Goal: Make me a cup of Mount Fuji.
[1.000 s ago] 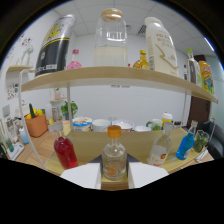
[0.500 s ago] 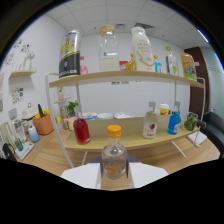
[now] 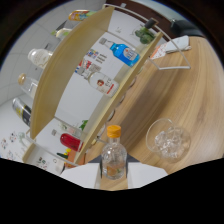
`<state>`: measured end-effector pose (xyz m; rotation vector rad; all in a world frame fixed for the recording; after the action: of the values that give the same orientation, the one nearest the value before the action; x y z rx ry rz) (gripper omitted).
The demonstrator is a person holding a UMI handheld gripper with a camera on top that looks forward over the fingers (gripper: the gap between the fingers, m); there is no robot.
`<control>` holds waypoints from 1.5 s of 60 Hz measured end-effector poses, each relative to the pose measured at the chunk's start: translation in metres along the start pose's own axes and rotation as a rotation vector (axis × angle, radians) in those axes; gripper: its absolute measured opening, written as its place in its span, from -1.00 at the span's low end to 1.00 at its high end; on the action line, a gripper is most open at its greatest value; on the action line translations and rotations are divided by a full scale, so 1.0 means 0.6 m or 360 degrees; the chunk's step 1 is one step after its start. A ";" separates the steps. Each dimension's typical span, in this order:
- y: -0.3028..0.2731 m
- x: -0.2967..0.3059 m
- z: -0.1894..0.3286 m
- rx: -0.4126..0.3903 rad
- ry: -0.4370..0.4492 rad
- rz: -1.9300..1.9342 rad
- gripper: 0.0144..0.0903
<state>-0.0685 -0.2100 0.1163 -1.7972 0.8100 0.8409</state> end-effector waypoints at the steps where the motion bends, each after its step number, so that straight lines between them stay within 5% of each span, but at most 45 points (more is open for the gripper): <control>1: -0.001 -0.001 0.000 0.0001 -0.0017 0.0056 -0.46; 27: -0.045 -0.023 0.005 0.0051 -0.0440 0.1357 -0.46; 47: -0.049 -0.022 -0.003 0.0039 -0.0479 0.1524 -0.46; 59: -0.043 -0.094 -0.020 0.0021 -0.0407 0.0837 -0.45; 73: -0.004 -0.194 -0.028 0.0163 -0.0224 -0.0500 -0.45; 90: 0.155 -0.093 0.058 0.0037 0.0162 -0.1416 -0.45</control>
<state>-0.1814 -0.1989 0.1072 -1.9184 0.0230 0.1513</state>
